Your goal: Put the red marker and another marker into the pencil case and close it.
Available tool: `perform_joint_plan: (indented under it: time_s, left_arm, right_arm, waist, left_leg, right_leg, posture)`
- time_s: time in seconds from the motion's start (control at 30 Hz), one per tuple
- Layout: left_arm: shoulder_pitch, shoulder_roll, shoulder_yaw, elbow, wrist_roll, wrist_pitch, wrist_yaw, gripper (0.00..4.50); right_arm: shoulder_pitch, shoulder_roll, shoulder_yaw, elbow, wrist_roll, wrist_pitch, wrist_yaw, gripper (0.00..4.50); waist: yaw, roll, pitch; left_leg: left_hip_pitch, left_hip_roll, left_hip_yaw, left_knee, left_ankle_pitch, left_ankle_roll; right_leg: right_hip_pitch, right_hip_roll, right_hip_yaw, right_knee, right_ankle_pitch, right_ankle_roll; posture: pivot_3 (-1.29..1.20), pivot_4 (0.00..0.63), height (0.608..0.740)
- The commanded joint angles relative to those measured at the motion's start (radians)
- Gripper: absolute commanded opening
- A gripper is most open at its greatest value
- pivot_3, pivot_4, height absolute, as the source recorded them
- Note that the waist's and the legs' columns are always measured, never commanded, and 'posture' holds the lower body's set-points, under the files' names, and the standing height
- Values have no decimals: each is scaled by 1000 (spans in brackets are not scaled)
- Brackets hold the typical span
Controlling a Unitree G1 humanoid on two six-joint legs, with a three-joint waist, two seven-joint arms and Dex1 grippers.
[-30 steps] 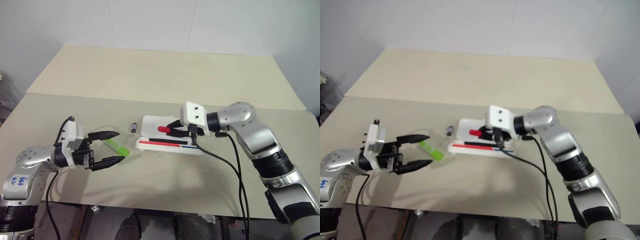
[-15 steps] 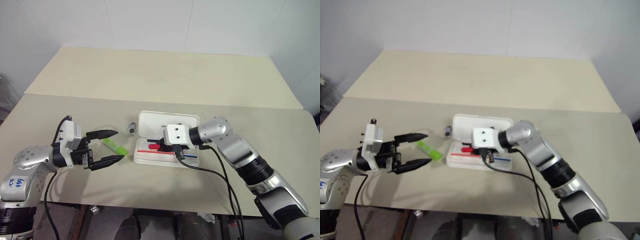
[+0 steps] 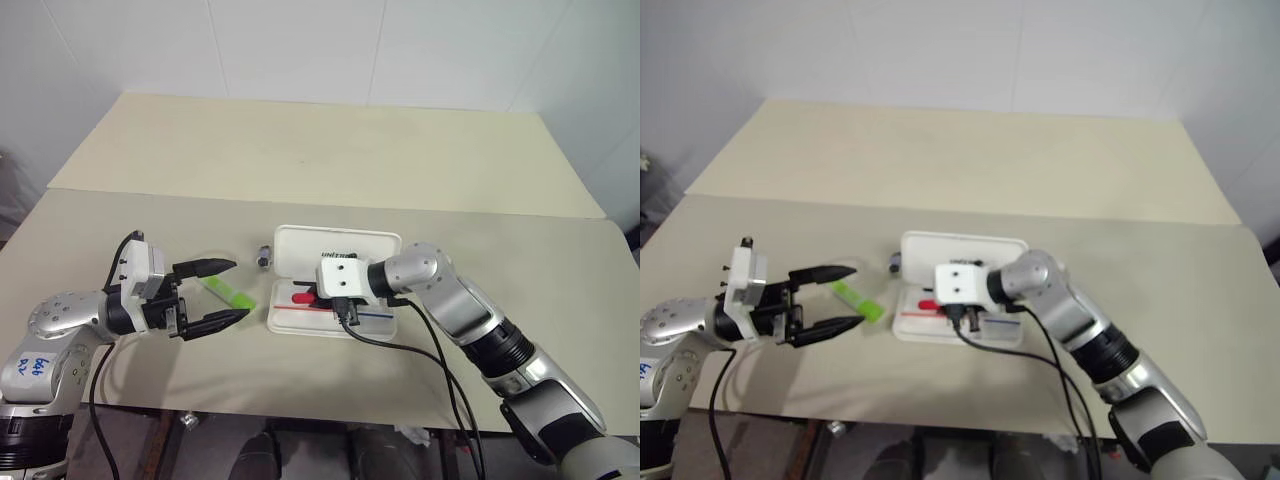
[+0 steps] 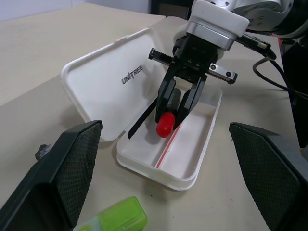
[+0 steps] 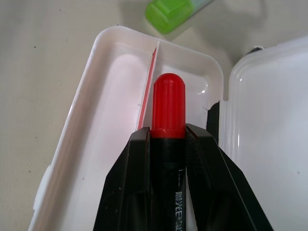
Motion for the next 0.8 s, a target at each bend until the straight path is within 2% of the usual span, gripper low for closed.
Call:
perform_joint_plan:
  time_s: [0.03, 0.17, 0.37, 0.53, 0.8]
  left_arm:
    - [6, -2, 17, -32, -10, -14, 3, 4500]
    - [9, -5, 15, -34, -9, -14, 5, 4500]
    - [28, -9, 22, -53, -12, -12, 19, 4500]
    - [54, -13, 34, -73, -16, -15, 38, 4500]
    - [76, -13, 40, -83, -9, -27, 59, 4500]
  right_arm:
    - [0, 30, 15, -37, -27, 72, -39, 993]
    - [-8, 52, 8, -33, -51, 135, -79, 2304]
    - [-1, 12, -31, -91, 4, 162, -25, 4417]
    - [12, -45, -71, -134, 81, 159, 49, 4469]
    - [-7, -53, -99, -106, 133, 125, 42, 4469]
  waist:
    - [-1, 0, 0]
    - [1, -1, 0]
    - [1, -1, 0]
    - [1, -1, 0]
    - [1, -1, 0]
  left_leg:
    - [0, 0, 0, 0, 0, 0]
    - [0, 0, 0, 0, 1, -1]
    - [0, 0, 0, 0, 1, -1]
    - [0, 0, 0, -1, 0, -1]
    - [0, 0, -1, 0, 1, -1]
  right_leg:
    - [0, 0, 0, 0, 0, 0]
    - [-1, 0, 0, 2, 0, -1]
    - [-1, 0, 0, 1, -1, -1]
    - [-1, 0, 0, 1, -1, -1]
    - [-1, 0, 0, 2, -1, -1]
  posture:
    - [0, 150, 740]
    - [0, 150, 740]
    - [0, 150, 740]
    - [0, 150, 740]
    - [0, 150, 740]
